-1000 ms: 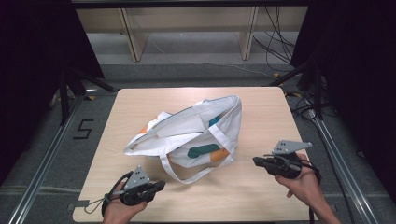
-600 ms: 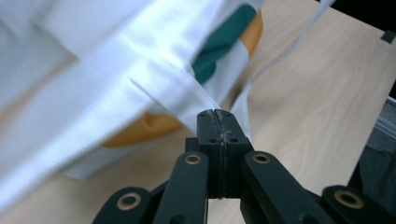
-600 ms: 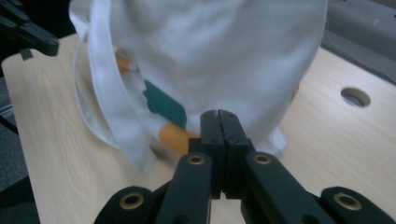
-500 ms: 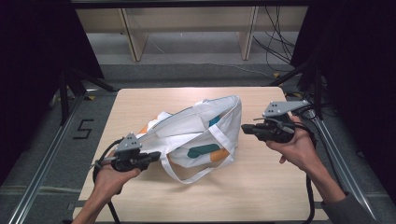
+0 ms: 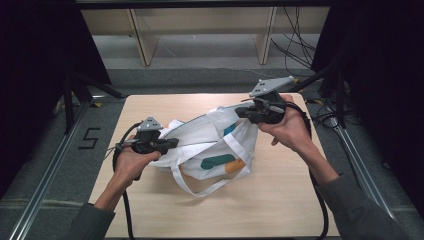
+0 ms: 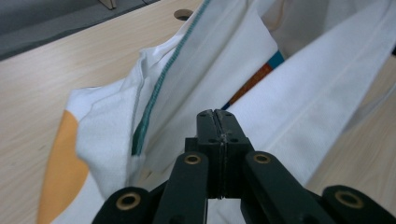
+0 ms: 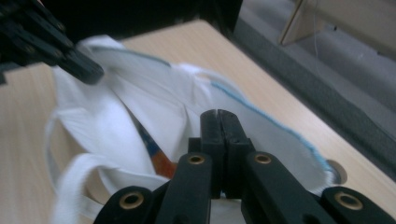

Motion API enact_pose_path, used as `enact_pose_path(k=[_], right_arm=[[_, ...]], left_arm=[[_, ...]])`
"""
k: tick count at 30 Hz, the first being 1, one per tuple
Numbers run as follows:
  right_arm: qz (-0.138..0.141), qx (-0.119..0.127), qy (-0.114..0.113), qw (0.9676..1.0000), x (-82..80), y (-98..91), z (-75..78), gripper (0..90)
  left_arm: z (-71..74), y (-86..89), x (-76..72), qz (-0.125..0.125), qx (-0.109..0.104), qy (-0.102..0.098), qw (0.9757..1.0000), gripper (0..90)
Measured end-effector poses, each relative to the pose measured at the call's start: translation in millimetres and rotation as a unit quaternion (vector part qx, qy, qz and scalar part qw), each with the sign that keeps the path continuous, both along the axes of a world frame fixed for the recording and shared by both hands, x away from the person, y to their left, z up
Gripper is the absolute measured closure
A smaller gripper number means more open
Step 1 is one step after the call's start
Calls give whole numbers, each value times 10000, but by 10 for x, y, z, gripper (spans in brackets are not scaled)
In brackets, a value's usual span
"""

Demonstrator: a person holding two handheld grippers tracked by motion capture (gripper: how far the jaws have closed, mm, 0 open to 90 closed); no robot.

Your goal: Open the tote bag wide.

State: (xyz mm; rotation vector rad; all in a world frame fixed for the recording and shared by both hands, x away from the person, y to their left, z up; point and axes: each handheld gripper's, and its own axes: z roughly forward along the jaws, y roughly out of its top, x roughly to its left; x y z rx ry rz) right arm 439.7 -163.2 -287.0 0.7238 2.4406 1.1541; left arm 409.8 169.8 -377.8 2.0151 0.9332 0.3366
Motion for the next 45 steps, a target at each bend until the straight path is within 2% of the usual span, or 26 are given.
enact_pose_path(k=[3, 4, 5, 6, 7, 8, 10, 11, 12, 13, 16, 17, 20, 21, 22, 26, 30, 32, 33, 35, 38, 39, 40, 41, 42, 45], right_arm=[[-65, -571, 286, 9979, 158, 60, -360, 900], [-65, -571, 286, 9979, 158, 60, -360, 900], [-152, -920, 440, 9947, 206, 69, -623, 900], [-152, -920, 440, 9947, 206, 69, -623, 900], [-192, -1355, 737, 9879, 238, 55, -903, 900], [-192, -1355, 737, 9879, 238, 55, -903, 900], [-201, -1489, 880, 9847, 278, 8, -1165, 900], [-257, -1441, 1030, 9839, 290, -32, -1405, 900], [-257, -1441, 1030, 9839, 290, -32, -1405, 900], [-281, -1449, 1065, 9833, 277, -37, -1590, 900], [-214, -1571, 1033, 9819, 254, -27, -1517, 900], [-224, -1560, 1038, 9820, 249, -18, -1475, 900], [-184, -1453, 819, 9858, 243, -17, -1342, 900], [-194, -1132, 689, 9910, 211, 3, -1229, 900], [-194, -1132, 689, 9910, 211, 3, -1229, 900], [31, -814, 669, 9944, 148, 149, -1152, 900], [246, -886, 717, 9932, 155, 357, -1277, 900], [249, -1015, 697, 9921, 156, 402, -1306, 900], [269, -976, 742, 9921, 167, 386, -1331, 900], [314, -964, 930, 9905, 158, 372, -1387, 900], [448, -1161, 1189, 9851, 90, 383, -1479, 900], [687, -1419, 1183, 9804, -42, 421, -1595, 900], [687, -1419, 1183, 9804, -42, 421, -1595, 900], [733, -1616, 1243, 9763, -230, 437, -1708, 900], [757, -1739, 1273, 9736, -293, 433, -1790, 900], [804, -1604, 1330, 9747, -273, 376, -1868, 900]], left_arm=[[-184, 73, 145, 197, 29, 137, 9997, 892], [-184, 73, 145, 197, 29, 137, 9997, 892], [-299, 101, 223, 295, -66, 270, 9992, 892], [-299, 101, 223, 295, -66, 270, 9992, 893], [-430, 103, 308, 388, -75, 414, 9984, 893], [-430, 103, 308, 388, -75, 414, 9984, 894], [-542, 96, 392, 487, 2, 469, 9977, 894], [-645, 110, 510, 612, 434, 456, 9961, 893], [-645, 110, 510, 612, 434, 456, 9961, 894], [-766, 152, 634, 785, 153, 662, 9946, 894], [-736, 197, 699, 754, -18, 957, 9926, 894], [-671, 158, 677, 814, 228, 861, 9927, 893], [-568, 99, 595, 770, 338, 633, 9944, 892], [-505, 76, 548, 631, 411, 509, 9959, 888], [-439, 48, 496, 532, 486, 399, 9966, 888], [-230, -125, 287, -42, 230, 181, 9996, 883], [-316, -480, 268, -515, 168, 546, 9970, 882], [-410, -656, 358, -775, 271, 639, 9946, 883], [-492, -818, 471, -846, 550, 737, 9922, 888], [-523, -935, 625, -636, 958, 566, 9917, 891], [-526, -999, 833, -308, 1122, 435, 9922, 894], [-540, -1015, 959, -145, 1336, 243, 9906, 894], [-558, -1019, 1069, 97, 1557, 69, 9877, 894], [-575, -984, 1260, 547, 1327, 298, 9892, 894], [-569, -976, 1321, 706, 1206, 389, 9894, 894], [-559, -999, 1345, 737, 1315, 430, 9876, 894]])
